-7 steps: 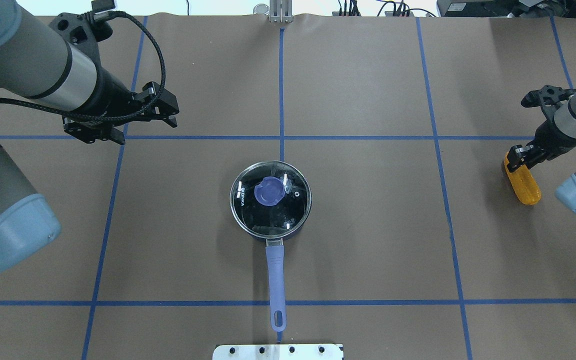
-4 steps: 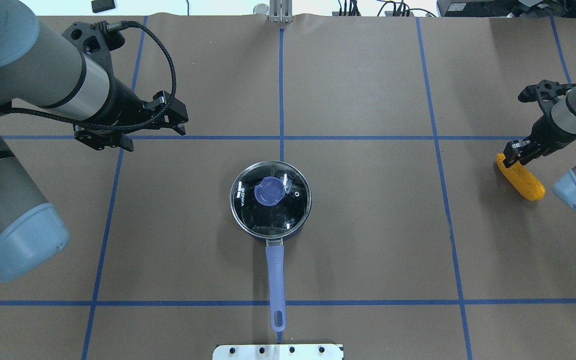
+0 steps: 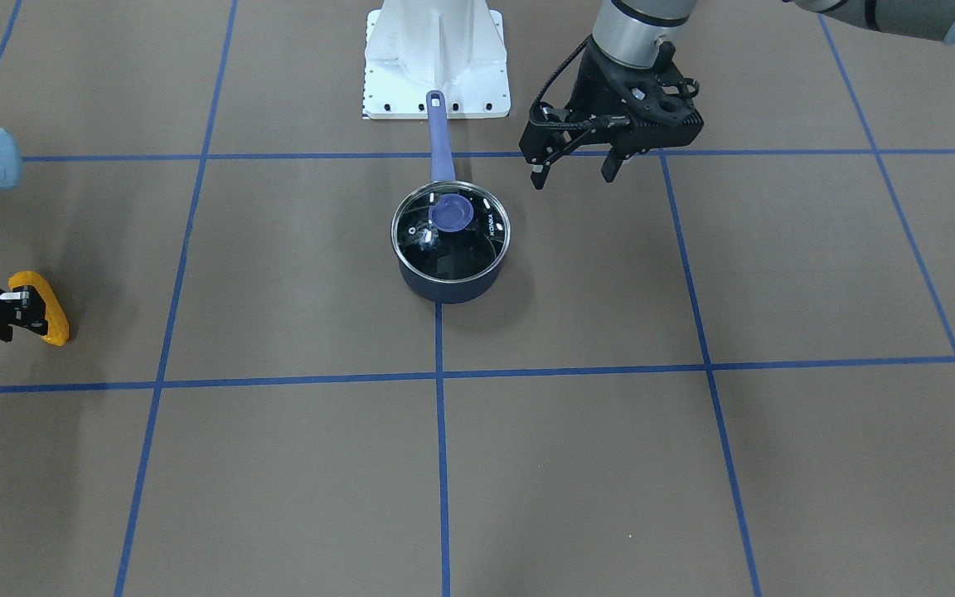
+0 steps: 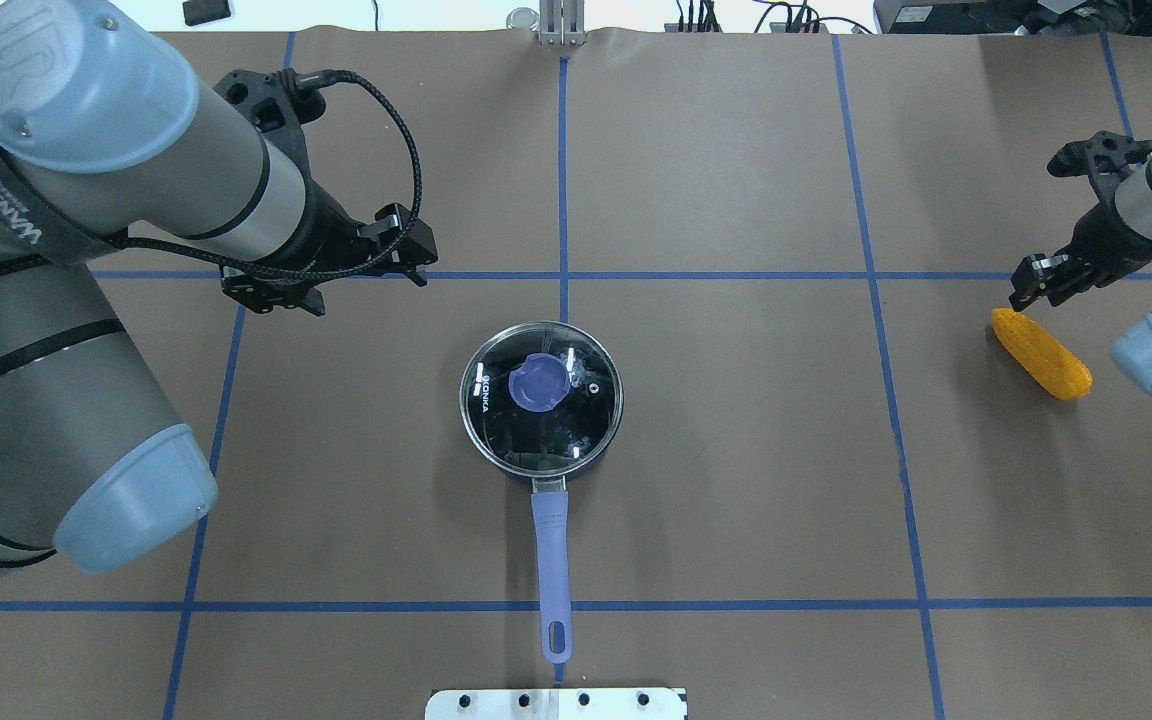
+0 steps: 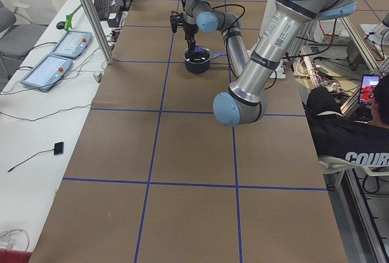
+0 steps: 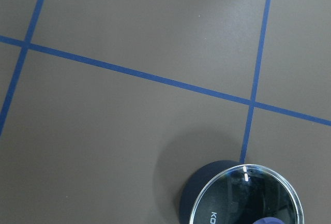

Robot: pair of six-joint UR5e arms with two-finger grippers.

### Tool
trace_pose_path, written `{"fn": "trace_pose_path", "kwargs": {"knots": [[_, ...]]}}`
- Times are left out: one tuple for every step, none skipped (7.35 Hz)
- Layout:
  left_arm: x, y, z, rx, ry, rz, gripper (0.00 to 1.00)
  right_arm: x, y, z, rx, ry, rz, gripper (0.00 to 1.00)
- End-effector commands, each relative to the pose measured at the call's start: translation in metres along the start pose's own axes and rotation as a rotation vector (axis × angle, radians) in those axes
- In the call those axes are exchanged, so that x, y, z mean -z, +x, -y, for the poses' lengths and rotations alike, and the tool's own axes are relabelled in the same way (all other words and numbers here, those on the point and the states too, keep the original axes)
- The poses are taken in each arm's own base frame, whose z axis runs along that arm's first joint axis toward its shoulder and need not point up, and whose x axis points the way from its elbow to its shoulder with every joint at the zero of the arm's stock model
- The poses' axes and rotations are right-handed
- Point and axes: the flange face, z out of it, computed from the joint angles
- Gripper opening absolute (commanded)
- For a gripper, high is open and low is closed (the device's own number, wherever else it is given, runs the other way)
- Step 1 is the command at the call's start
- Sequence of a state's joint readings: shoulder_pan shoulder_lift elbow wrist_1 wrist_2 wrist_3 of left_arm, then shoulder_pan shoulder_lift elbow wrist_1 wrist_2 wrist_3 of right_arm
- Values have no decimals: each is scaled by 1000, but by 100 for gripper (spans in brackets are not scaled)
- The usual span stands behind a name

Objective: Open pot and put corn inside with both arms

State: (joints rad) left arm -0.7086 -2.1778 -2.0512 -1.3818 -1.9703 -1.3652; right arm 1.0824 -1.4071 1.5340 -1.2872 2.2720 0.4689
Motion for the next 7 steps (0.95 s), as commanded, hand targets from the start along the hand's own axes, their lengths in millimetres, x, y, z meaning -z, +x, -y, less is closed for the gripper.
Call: {"fn": "trace_pose_path", "kwargs": {"knots": [[-2, 2, -1, 0, 2, 1, 99, 5, -3, -1, 20, 16, 4, 99], [-1, 3, -1, 1, 2, 0, 99, 3, -2, -8, 42, 15, 6, 99], [1, 5, -2, -2, 3, -7, 99, -15, -1, -27, 118, 13, 6, 99], [1, 5, -2, -1, 3, -6, 99, -28, -4, -38, 151, 11, 12, 99], [1, 5, -1, 0, 3, -5, 99, -45, -17, -45, 215, 25, -15, 99], [0, 4, -1, -2, 3, -5, 99, -52, -19, -51, 244, 27, -23, 92], [1, 4, -2, -2, 1, -5, 99, -52, -17, -53, 246, 25, -26, 70]]}}
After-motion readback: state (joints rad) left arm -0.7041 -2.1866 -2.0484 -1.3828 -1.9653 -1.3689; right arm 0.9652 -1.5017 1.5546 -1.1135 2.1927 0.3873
